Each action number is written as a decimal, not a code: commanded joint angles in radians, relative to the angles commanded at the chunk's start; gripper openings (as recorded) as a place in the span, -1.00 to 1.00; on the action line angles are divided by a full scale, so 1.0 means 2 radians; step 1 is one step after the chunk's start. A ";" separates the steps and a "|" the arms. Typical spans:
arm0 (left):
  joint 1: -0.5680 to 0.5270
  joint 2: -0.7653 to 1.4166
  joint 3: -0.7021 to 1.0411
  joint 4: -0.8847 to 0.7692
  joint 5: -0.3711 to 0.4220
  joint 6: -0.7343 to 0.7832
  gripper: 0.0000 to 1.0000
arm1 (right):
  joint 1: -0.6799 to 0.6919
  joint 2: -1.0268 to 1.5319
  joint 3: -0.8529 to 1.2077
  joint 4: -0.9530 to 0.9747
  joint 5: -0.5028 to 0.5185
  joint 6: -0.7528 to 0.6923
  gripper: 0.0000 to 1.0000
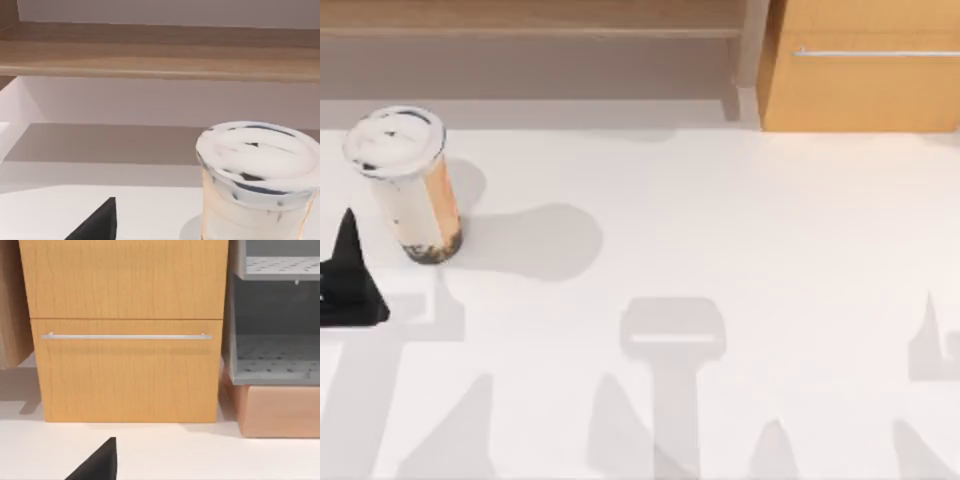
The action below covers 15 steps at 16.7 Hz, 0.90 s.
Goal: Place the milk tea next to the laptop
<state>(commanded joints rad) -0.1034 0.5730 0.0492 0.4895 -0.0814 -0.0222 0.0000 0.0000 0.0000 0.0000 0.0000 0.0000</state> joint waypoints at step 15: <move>-0.081 0.524 0.040 0.401 -0.069 -0.010 1.00 | 0.000 0.000 0.000 0.000 0.000 0.000 1.00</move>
<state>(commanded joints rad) -0.2653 1.6204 0.1284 1.2913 -0.2187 -0.0424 0.0000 0.0000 0.0000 0.0000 0.0000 0.0000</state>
